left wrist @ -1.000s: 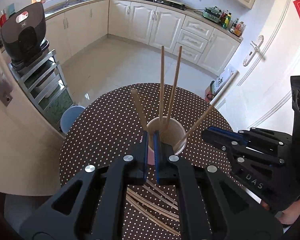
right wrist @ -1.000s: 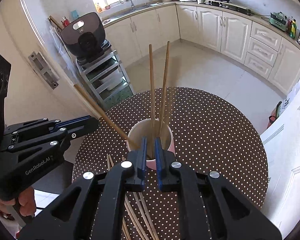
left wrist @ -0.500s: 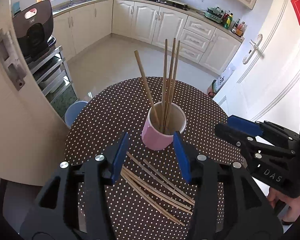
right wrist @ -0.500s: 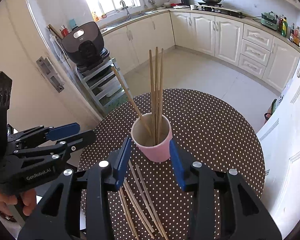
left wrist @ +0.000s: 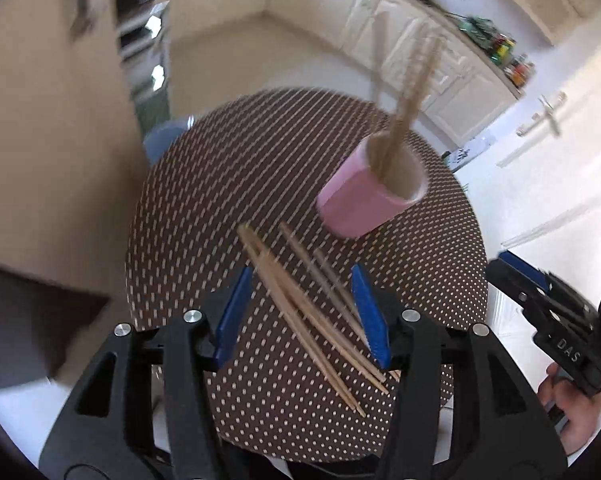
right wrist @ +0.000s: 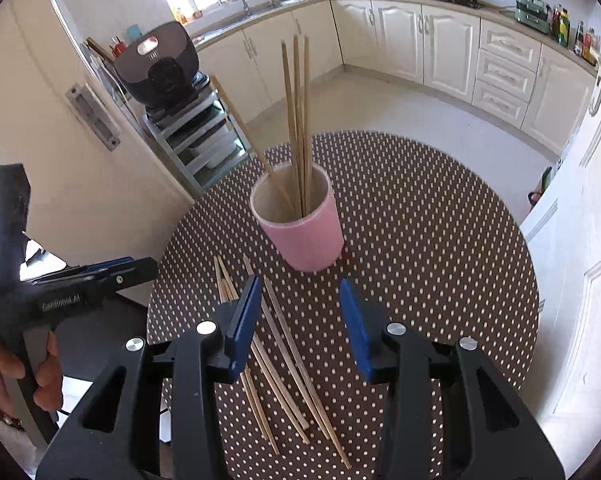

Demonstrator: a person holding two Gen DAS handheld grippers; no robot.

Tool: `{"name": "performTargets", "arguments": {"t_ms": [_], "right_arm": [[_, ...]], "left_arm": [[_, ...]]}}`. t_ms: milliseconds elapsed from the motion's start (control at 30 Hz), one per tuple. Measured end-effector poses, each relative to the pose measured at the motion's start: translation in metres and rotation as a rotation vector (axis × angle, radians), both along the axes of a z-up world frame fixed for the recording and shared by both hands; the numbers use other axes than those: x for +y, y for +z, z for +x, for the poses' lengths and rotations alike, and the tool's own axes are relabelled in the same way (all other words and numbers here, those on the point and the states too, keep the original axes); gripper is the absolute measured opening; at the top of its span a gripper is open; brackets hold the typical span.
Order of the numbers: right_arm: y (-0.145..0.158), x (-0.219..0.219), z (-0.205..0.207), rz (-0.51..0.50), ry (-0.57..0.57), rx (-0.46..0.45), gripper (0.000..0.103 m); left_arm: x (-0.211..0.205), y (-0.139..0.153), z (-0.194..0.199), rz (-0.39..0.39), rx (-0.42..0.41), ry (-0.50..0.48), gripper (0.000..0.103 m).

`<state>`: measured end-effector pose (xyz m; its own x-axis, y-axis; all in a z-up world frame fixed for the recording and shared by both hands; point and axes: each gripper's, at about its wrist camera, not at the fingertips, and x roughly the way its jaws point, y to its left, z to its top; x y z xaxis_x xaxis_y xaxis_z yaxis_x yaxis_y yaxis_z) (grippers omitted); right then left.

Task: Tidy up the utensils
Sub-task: 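Move the left gripper back to the loose sticks while the right gripper approaches them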

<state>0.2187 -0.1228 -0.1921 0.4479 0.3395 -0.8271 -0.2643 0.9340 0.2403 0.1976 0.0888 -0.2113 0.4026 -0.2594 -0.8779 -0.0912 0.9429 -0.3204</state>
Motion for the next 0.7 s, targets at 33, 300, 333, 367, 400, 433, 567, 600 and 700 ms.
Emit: {"name": "performTargets", "arguments": {"t_ms": [33, 300, 333, 367, 400, 433, 567, 600, 700], "right_arm": [[-0.005, -0.001, -0.001, -0.003, 0.002, 0.014, 0.039], [-0.042, -0.001, -0.002, -0.019, 0.03, 0.108, 0.039], [-0.047, 0.0, -0.002, -0.023, 0.04, 0.121, 0.039], [-0.05, 0.001, -0.001, -0.025, 0.046, 0.129, 0.039], [-0.052, 0.002, -0.001, -0.027, 0.052, 0.136, 0.039], [-0.055, 0.003, -0.001, -0.032, 0.064, 0.146, 0.039], [-0.065, 0.004, 0.003, -0.04, 0.09, 0.173, 0.039], [-0.067, 0.005, 0.003, -0.042, 0.095, 0.178, 0.039], [-0.074, 0.005, 0.007, -0.043, 0.113, 0.197, 0.039]], "left_arm": [[0.003, -0.007, -0.001, -0.004, 0.019, 0.014, 0.052], [0.008, -0.065, -0.006, -0.02, 0.181, 0.05, 0.058], [0.006, -0.073, -0.007, -0.017, 0.202, 0.047, 0.058], [0.006, -0.079, -0.008, -0.01, 0.218, 0.047, 0.059], [0.003, -0.088, -0.008, -0.006, 0.242, 0.05, 0.059], [0.002, -0.095, -0.008, -0.009, 0.256, 0.055, 0.059], [-0.005, -0.114, -0.004, 0.03, 0.294, 0.063, 0.059], [-0.007, -0.118, -0.002, 0.039, 0.299, 0.065, 0.059], [-0.013, -0.125, 0.002, 0.059, 0.305, 0.076, 0.059]]}}
